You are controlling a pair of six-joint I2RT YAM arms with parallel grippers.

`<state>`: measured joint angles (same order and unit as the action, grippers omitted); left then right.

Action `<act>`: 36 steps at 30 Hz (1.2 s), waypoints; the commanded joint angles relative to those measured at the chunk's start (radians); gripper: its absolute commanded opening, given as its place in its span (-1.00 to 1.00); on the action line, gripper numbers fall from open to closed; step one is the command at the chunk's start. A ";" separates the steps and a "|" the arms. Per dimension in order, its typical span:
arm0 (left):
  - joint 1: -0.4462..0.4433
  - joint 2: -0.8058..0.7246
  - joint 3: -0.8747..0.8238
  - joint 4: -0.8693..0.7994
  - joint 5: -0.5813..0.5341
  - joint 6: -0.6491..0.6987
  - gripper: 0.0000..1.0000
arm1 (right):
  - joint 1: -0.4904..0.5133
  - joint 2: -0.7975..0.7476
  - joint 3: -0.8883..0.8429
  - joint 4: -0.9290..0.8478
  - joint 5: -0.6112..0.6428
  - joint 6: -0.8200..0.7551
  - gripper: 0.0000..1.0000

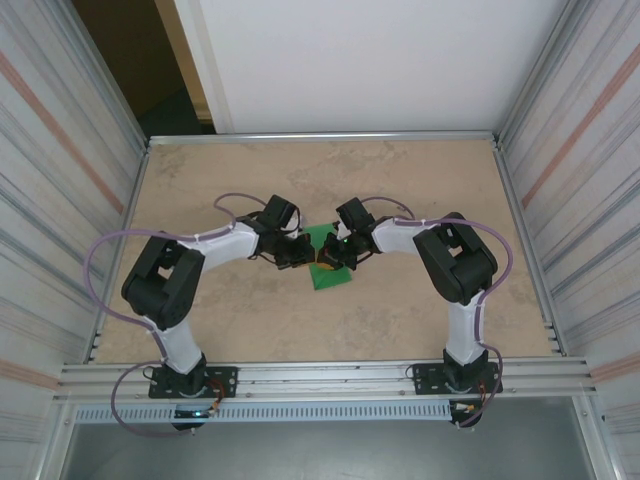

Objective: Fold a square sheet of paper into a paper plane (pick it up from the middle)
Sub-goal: Fold the triangle a second time at the center of the table.

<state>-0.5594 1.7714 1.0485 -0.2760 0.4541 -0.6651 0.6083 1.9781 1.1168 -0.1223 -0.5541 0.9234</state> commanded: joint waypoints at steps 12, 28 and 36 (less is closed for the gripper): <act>0.004 0.101 0.084 -0.058 -0.057 0.037 -1.00 | -0.004 0.044 0.004 -0.069 0.028 -0.026 -1.00; 0.004 0.161 0.099 -0.132 -0.124 0.051 -1.00 | -0.025 -0.071 0.002 -0.019 0.002 -0.022 -1.00; 0.030 0.184 0.152 -0.144 -0.110 0.148 -1.00 | -0.062 -0.061 -0.010 -0.003 -0.017 -0.094 -1.00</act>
<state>-0.5472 1.9232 1.1770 -0.3782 0.3725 -0.5842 0.5529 1.9163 1.1210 -0.1246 -0.5571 0.8799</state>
